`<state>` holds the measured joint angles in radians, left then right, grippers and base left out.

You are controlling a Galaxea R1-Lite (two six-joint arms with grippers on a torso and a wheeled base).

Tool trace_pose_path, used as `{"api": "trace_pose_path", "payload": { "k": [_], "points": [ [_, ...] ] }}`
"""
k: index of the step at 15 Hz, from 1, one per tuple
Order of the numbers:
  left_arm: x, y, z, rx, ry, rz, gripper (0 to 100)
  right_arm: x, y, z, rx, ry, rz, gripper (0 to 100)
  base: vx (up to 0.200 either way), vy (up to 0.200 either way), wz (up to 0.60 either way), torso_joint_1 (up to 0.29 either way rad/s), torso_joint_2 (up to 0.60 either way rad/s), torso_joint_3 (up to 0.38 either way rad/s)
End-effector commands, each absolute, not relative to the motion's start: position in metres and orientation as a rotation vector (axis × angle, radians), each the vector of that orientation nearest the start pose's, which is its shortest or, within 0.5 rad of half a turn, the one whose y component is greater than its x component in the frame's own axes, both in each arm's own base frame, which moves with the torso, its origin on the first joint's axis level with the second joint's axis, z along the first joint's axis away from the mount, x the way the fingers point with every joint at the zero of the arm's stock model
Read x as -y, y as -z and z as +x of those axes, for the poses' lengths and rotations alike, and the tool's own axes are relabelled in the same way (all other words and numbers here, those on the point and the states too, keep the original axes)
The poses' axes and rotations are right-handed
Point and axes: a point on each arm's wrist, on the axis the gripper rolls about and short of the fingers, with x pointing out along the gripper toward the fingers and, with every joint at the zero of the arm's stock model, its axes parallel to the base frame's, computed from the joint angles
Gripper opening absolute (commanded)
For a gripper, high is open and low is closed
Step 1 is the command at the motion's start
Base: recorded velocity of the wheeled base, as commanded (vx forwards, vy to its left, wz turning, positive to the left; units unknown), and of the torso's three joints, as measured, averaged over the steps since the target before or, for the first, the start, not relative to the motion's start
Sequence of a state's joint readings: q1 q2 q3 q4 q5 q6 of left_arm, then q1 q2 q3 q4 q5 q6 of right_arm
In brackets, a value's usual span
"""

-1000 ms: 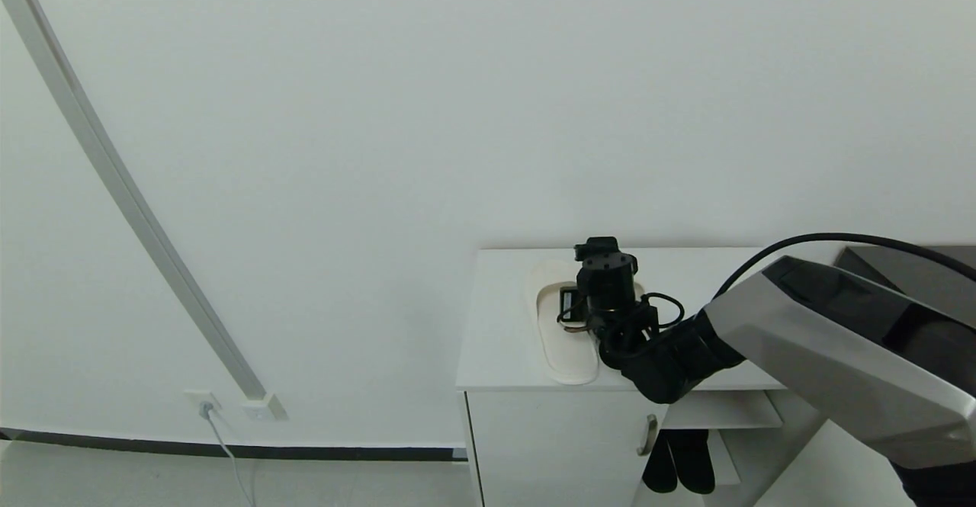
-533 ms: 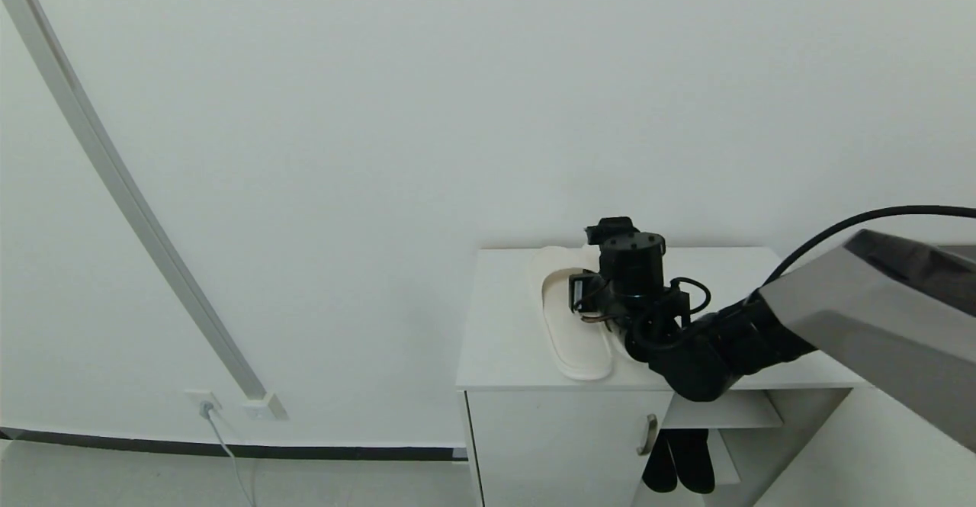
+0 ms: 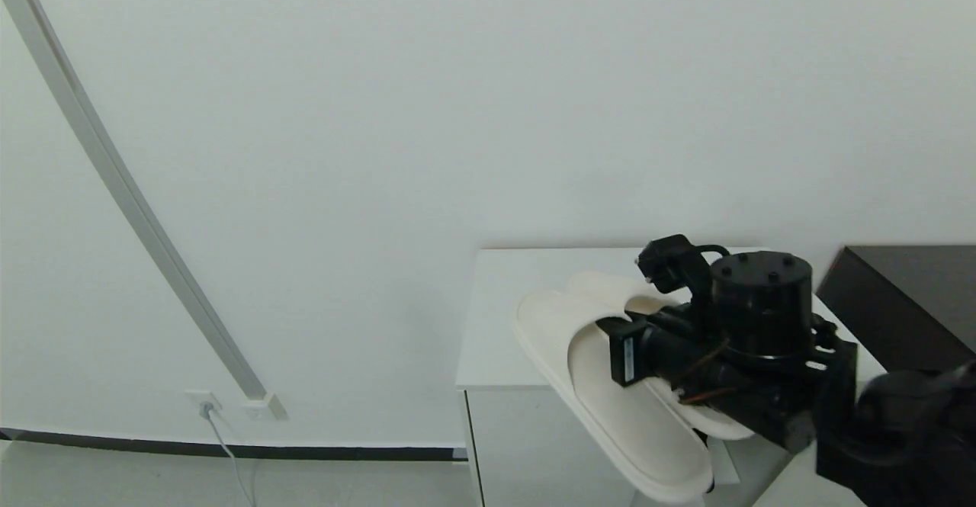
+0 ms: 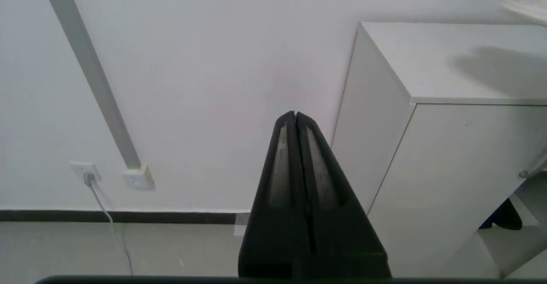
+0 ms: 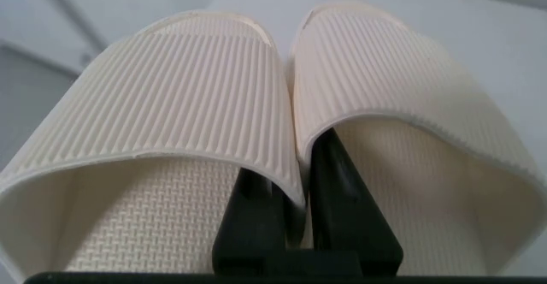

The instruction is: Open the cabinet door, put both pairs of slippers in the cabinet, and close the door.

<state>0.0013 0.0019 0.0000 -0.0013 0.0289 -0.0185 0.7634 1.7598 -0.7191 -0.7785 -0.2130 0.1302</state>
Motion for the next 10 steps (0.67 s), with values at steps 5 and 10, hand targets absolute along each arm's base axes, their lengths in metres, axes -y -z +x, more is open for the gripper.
{"api": "trace_pose_path", "payload": {
  "k": [5, 10],
  "points": [
    [-0.001, -0.076, -0.023, 0.0, -0.031, -0.02, 0, -0.209, -0.162, 0.188, -0.264, -0.638, -0.002, 0, 0.0, 0.0, 0.0, 0.0, 0.0, 0.0],
    [-0.001, -0.076, -0.023, 0.0, -0.029, -0.02, 0, -0.214, -0.162, 0.181, -0.265, -0.667, -0.009, 0, -0.08, 0.0, 0.0, 0.001, 0.0, 0.002]
  ]
}}
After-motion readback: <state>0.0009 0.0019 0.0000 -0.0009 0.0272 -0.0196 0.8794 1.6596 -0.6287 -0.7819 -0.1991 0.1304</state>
